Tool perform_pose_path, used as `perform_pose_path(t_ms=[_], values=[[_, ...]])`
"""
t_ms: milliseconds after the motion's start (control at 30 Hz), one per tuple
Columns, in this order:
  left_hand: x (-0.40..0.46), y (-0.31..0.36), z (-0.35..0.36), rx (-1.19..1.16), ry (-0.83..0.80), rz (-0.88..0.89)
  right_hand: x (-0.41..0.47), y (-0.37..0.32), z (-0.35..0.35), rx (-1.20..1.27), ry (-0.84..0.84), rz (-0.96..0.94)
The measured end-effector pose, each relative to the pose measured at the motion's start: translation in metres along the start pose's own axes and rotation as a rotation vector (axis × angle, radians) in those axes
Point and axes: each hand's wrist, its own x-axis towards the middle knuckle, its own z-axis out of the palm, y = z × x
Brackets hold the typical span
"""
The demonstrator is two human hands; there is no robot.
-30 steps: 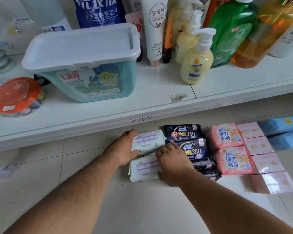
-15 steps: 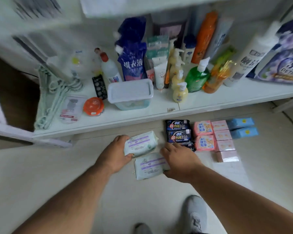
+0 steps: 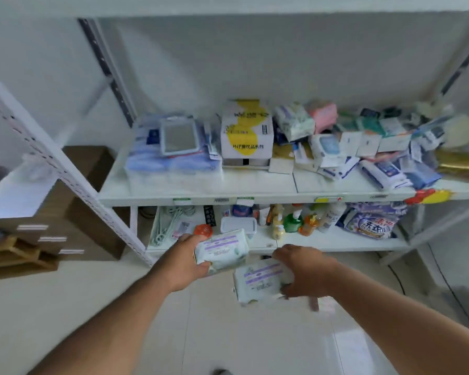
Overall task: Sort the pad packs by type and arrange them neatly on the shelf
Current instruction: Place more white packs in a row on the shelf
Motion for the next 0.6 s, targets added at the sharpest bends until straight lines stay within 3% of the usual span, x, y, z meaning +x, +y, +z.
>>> perform_pose_path(t_ms=[333,600], values=[[-0.145,0.089,-0.162,-0.03,0.235,0.09,-0.137,-0.063,-0.152,0.045,0.184,-0.114],[-0.203,0.123,-0.297,-0.02,0.371,0.16,-0.194,-0.128,-0.252,-0.075,0.365,-0.159]])
